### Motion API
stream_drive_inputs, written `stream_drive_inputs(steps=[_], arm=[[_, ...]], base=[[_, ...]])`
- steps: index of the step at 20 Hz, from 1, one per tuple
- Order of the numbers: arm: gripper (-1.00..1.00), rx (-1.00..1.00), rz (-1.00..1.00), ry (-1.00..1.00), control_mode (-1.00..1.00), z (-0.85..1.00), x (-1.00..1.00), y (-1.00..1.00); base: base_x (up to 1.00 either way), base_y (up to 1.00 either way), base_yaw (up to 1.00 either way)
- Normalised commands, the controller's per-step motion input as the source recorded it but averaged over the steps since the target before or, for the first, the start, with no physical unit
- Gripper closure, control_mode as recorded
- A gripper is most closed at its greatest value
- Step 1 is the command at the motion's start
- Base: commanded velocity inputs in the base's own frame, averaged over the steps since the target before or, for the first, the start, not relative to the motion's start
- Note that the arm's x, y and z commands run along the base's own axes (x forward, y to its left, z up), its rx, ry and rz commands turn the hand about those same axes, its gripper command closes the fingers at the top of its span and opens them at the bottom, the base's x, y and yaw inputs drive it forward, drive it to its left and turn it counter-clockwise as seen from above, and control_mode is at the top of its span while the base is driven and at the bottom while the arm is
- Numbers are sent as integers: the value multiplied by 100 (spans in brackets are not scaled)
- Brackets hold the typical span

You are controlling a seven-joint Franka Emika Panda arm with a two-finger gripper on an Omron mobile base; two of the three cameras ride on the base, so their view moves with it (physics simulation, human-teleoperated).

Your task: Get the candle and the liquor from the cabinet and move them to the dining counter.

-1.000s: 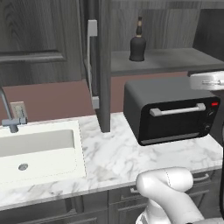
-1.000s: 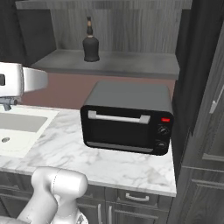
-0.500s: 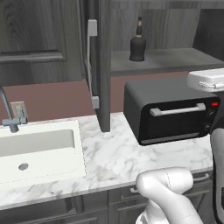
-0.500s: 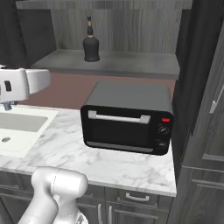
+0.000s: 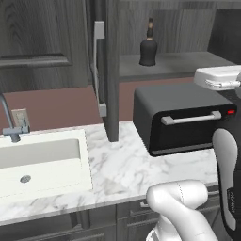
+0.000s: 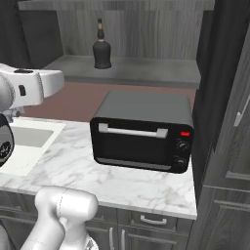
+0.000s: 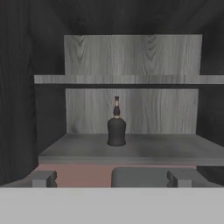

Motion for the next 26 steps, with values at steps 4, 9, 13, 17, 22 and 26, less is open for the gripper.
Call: stream_drive_inputs(steps=[4,9,13,17,22,26], arm=[[-100,0,0,0,-100,1,16,0],[-100,0,0,0,-100,4,33,0],[-100,0,0,0,-100,4,48,-1],[-100,0,0,0,-100,1,29,-7],[-100,0,0,0,-100,0,33,0],[-100,0,0,-1,-100,0,26,0]], base=[[0,0,0],[0,0,0],[0,0,0],[0,0,0],[0,0,0],[0,0,0]])
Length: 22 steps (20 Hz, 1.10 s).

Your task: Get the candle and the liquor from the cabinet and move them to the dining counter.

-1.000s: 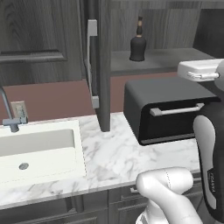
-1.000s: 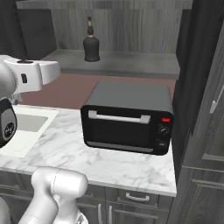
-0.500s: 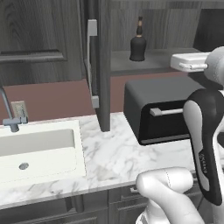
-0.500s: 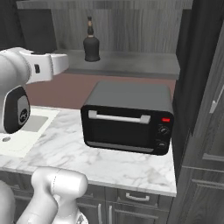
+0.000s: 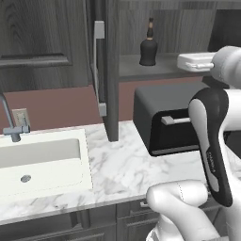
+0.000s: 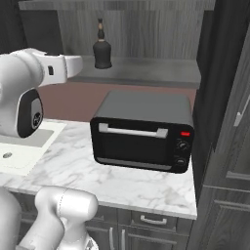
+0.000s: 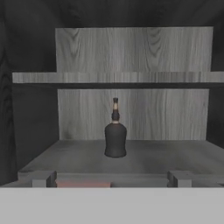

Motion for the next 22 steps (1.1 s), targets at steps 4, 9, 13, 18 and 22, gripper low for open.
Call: stream_drive_inputs(steps=[4,9,13,18,22], arm=[[-100,0,0,-1,-100,0,27,0],[-100,0,0,-6,-100,0,21,-2],[-100,0,0,-5,-100,0,31,0],[-100,0,0,0,-100,8,36,1],[-100,0,0,0,-100,9,29,0]], base=[[0,0,0],[0,0,0],[0,0,0],[0,0,0],[0,0,0]])
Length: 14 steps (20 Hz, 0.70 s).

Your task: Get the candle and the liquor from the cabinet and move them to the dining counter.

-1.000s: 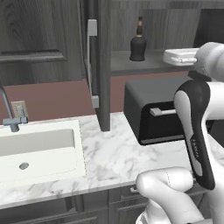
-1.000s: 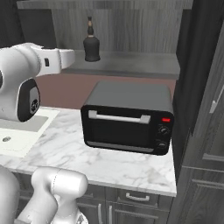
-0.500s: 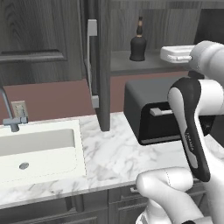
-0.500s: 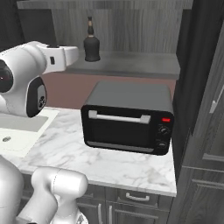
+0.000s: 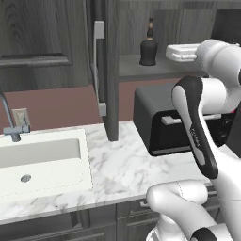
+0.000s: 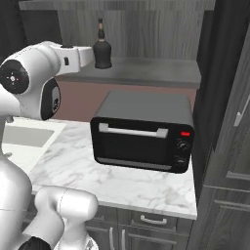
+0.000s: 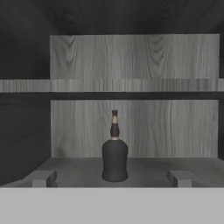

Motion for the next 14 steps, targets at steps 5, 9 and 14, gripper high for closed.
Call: stream_drive_inputs(steps=[5,9,14], arm=[[-100,0,0,1,-100,6,19,0],[-100,0,0,2,-100,1,27,0],[-100,0,0,1,-100,0,37,-1]], base=[[0,0,0],[0,0,0],[0,0,0]])
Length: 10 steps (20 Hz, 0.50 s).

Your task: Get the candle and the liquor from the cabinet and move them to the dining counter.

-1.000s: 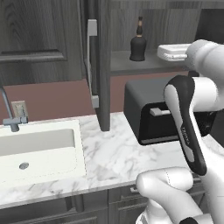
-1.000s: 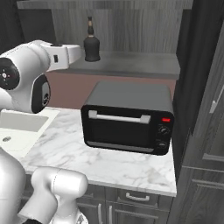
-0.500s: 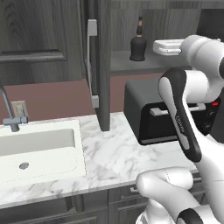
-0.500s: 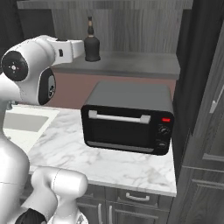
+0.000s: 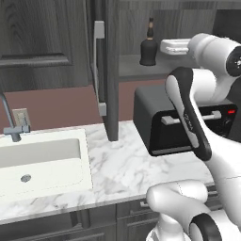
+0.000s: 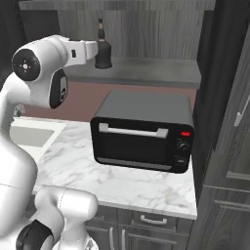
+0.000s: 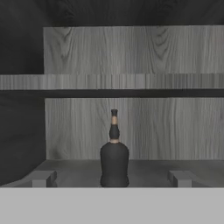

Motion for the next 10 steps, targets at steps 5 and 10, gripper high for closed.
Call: stream_drive_inputs(steps=[5,10], arm=[[-100,0,0,0,-100,0,38,0],[-100,0,0,0,-100,0,41,0]], base=[[0,0,0],[0,0,0]])
